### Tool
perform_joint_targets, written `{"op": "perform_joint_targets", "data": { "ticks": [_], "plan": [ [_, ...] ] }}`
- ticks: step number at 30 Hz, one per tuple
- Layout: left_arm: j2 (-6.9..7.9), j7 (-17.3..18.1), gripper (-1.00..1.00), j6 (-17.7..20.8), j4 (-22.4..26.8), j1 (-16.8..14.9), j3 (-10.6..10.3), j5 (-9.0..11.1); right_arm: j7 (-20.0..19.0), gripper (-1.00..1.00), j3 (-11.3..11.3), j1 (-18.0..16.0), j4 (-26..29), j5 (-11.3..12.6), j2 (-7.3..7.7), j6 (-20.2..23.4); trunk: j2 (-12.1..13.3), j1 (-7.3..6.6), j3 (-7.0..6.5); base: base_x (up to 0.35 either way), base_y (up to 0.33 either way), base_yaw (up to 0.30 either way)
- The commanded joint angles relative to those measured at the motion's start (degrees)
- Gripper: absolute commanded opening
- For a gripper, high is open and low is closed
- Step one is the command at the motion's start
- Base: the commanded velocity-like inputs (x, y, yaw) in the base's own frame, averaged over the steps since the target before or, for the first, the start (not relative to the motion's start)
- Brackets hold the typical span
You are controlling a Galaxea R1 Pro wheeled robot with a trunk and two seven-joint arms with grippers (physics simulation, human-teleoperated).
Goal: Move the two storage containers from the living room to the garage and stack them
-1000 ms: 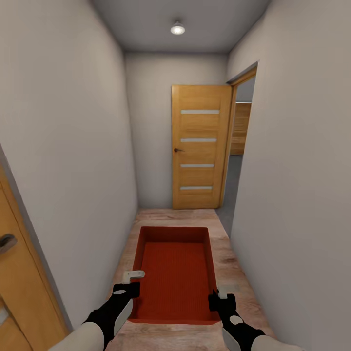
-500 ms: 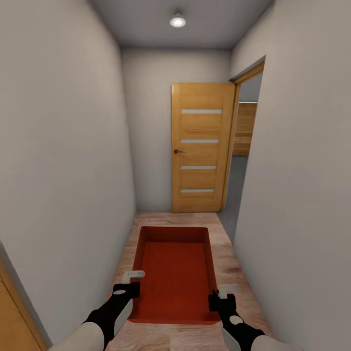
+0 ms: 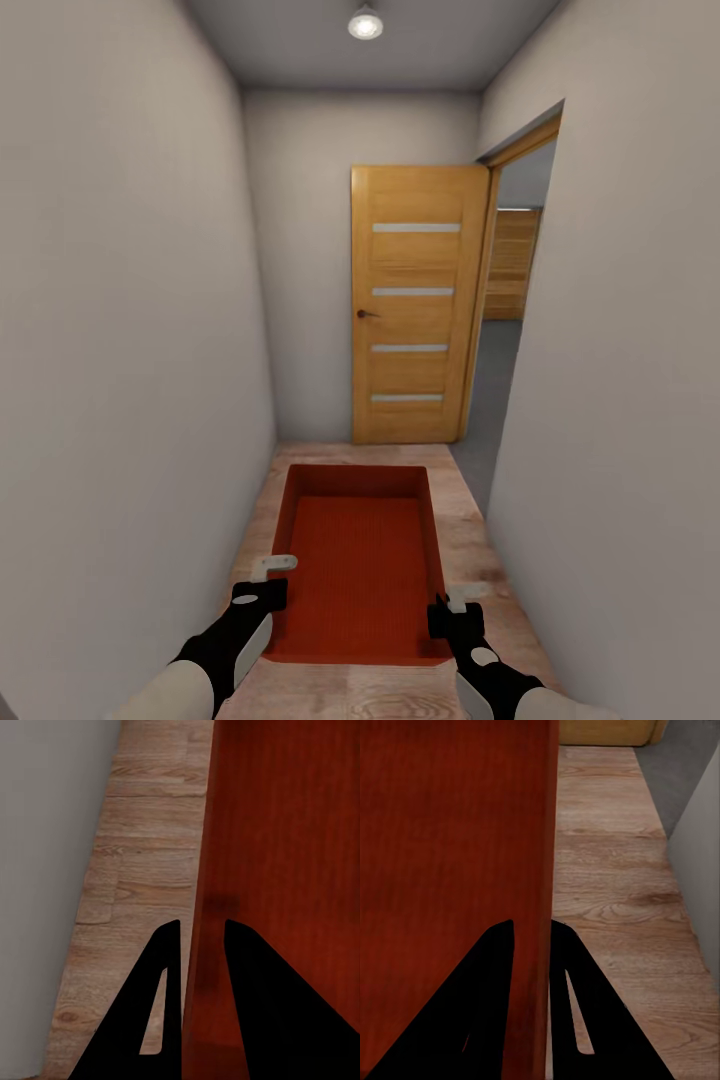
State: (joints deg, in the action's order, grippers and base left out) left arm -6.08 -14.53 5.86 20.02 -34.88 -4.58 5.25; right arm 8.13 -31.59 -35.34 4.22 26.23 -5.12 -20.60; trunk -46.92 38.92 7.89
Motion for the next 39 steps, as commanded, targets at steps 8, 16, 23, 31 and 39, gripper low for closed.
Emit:
{"op": "perform_joint_targets", "data": {
  "ticks": [8, 16, 23, 31, 39],
  "plan": [
    [0.1, -1.29, -1.0, 0.47, 0.12, -0.02, -0.43, -0.24, 0.57, -1.0, 1.27, -0.08, -0.09, 1.28, 0.02, -0.49, -0.07, 0.04, 0.08, 0.322, 0.0, 0.0],
    [0.1, -1.29, -1.0, 0.43, 0.11, -0.02, -0.43, -0.24, 0.57, -1.0, 1.27, -0.08, -0.09, 1.28, 0.02, -0.49, -0.07, 0.04, 0.08, 0.322, 0.0, 0.0],
    [0.1, -1.29, -1.0, 0.43, 0.12, -0.02, -0.43, -0.22, 0.57, -1.0, 1.27, -0.08, -0.09, 1.28, 0.02, -0.49, -0.07, 0.04, 0.08, 0.322, 0.0, 0.0],
    [0.1, -1.29, -1.0, 0.43, 0.12, -0.02, -0.43, -0.24, 0.57, -1.0, 1.27, -0.08, -0.09, 1.28, 0.02, -0.49, -0.07, 0.04, 0.08, 0.322, 0.0, 0.0],
    [0.1, -1.29, -1.0, 0.45, 0.14, -0.02, -0.43, -0.24, 0.57, -1.0, 1.27, -0.08, -0.09, 1.28, 0.02, -0.49, -0.07, 0.04, 0.08, 0.322, 0.0, 0.0]
  ]
}}
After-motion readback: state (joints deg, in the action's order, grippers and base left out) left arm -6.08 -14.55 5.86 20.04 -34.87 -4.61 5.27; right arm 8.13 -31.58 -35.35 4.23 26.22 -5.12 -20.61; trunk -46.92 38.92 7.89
